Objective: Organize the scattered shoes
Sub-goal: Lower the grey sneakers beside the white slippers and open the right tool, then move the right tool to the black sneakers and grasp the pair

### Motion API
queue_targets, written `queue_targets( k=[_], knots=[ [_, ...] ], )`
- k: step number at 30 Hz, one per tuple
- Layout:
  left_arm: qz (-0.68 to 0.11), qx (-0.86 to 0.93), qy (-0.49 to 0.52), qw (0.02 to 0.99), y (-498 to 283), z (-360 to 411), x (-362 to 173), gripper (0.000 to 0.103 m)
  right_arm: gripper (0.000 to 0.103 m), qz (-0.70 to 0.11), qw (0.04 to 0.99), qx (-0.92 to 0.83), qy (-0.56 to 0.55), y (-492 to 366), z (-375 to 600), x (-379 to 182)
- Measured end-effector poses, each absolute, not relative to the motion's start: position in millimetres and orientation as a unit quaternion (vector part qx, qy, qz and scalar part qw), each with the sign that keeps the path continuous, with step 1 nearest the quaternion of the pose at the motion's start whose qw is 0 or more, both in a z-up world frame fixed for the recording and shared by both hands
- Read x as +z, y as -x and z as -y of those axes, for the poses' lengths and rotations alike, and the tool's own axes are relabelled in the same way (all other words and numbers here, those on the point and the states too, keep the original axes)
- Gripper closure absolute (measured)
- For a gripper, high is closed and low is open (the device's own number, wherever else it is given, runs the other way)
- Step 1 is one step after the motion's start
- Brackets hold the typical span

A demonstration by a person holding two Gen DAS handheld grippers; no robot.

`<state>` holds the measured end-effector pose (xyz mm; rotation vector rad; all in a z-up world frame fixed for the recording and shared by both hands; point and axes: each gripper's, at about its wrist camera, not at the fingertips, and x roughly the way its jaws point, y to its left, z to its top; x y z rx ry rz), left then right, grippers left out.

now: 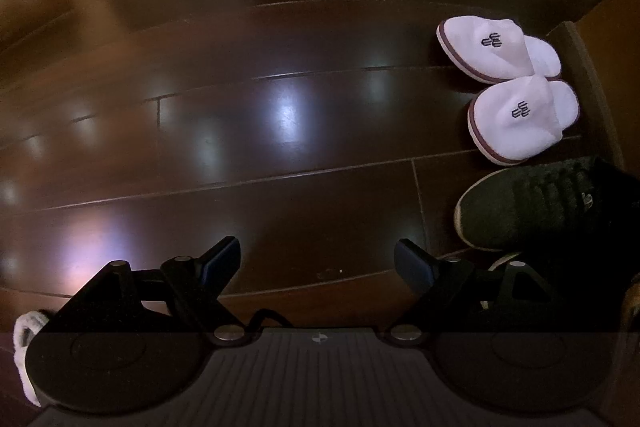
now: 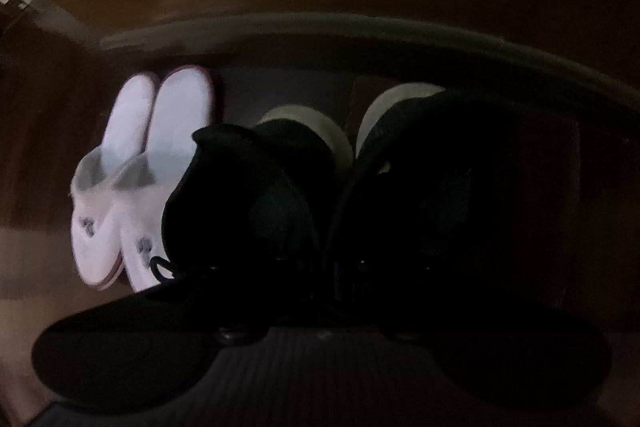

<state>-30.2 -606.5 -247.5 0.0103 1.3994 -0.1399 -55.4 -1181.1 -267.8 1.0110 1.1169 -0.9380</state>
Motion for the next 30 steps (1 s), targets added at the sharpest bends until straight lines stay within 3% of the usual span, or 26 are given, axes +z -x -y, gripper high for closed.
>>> queue_targets(
  k=[13,17,19,21,24,30],
  knots=[
    [-0.656,-0.064,-0.007,0.752,28.8,600.8,-255.1,0.015,0.093,-0.495,0.627,-0.433,-0.417,46.3,1205.9,-277.7],
    [-0.657,-0.059,0.002,0.752,23.0,590.9,-253.4,0.015,0.087,-0.497,0.612,-0.441,-0.430,48.1,1210.1,-277.9],
    [-0.657,-0.055,0.004,0.752,20.2,585.9,-252.5,0.015,0.083,-0.505,0.604,-0.445,-0.427,46.0,1210.9,-276.8],
    [-0.659,-0.049,0.012,0.750,15.5,578.4,-251.2,0.015,0.062,-0.500,0.611,-0.455,-0.411,44.9,1206.0,-267.3],
    [-0.664,-0.037,0.030,0.747,8.5,563.9,-248.3,0.015,0.051,-0.489,0.633,-0.459,-0.388,40.7,1190.9,-249.3],
    [-0.673,-0.009,0.060,0.737,-3.2,522.6,-239.6,0.015,0.045,-0.522,0.705,-0.394,-0.275,8.6,1124.6,-215.8]
  ],
)
